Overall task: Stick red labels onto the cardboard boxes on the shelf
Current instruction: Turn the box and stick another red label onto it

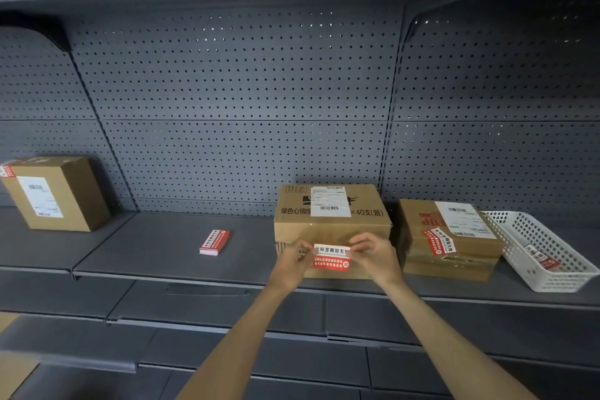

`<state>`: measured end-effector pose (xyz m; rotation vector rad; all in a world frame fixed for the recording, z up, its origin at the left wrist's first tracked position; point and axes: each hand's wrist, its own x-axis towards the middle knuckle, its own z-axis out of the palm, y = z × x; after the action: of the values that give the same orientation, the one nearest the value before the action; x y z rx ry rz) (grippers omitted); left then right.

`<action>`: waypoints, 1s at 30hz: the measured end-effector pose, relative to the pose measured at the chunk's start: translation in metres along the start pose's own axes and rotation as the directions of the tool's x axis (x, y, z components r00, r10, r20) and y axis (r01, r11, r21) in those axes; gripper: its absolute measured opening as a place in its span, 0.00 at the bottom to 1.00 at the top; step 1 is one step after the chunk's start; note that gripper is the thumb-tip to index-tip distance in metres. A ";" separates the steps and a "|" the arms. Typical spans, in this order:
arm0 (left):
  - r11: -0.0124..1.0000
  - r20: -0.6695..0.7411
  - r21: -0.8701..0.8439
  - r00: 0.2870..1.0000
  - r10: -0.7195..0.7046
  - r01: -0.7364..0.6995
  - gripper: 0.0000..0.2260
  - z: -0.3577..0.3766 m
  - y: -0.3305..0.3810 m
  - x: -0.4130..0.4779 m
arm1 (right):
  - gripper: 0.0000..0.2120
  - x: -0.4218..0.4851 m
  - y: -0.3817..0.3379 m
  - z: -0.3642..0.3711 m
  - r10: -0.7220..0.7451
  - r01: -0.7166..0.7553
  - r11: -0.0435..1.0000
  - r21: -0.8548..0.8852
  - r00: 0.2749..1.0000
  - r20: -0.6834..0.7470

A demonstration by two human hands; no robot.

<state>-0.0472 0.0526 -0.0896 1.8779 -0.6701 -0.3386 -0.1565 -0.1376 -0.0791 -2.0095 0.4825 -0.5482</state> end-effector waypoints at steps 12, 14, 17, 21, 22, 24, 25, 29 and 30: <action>0.992 -0.113 0.002 0.986 -0.124 0.125 0.05 0.009 -0.027 0.005 | 0.08 -0.002 0.007 0.011 -0.041 0.051 0.975 -0.216 0.998 0.051; 0.989 -0.161 0.076 0.981 -0.110 0.123 0.04 0.011 -0.028 0.005 | 0.08 -0.003 0.007 0.013 -0.033 0.034 0.961 -0.275 0.999 0.011; 0.970 -0.229 0.181 0.966 -0.122 0.166 0.05 0.013 -0.022 0.004 | 0.10 -0.002 0.005 0.014 -0.039 0.020 0.937 -0.348 0.998 -0.048; 0.939 -0.324 0.279 0.940 -0.105 0.201 0.08 0.016 -0.015 0.002 | 0.11 0.002 0.004 0.020 -0.072 0.028 0.900 -0.435 0.994 -0.086; 0.934 -0.339 0.292 0.936 -0.100 0.205 0.09 0.016 -0.016 0.002 | 0.12 0.003 0.004 0.021 -0.086 0.030 0.884 -0.466 0.991 -0.099; 0.924 -0.362 0.321 0.928 -0.084 0.209 0.11 0.018 -0.019 0.004 | 0.12 0.002 0.004 0.024 -0.109 0.033 0.856 -0.515 0.987 -0.119; 0.919 -0.372 0.334 0.925 -0.075 0.209 0.12 0.018 -0.019 0.005 | 0.12 0.003 0.004 0.025 -0.118 0.035 0.846 -0.533 0.985 -0.123; 0.910 -0.391 0.367 0.920 -0.038 0.193 0.12 0.022 -0.018 0.007 | 0.12 0.006 0.004 0.028 -0.143 0.040 0.814 -0.579 0.981 -0.133; 0.908 -0.392 0.372 0.919 -0.033 0.191 0.12 0.022 -0.017 0.007 | 0.13 0.007 0.005 0.029 -0.152 0.044 0.806 -0.590 0.979 -0.135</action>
<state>-0.0484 0.0366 -0.1139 2.3025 -0.3811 0.1067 -0.1352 -0.1228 -0.0947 -2.6032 0.7260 -0.7078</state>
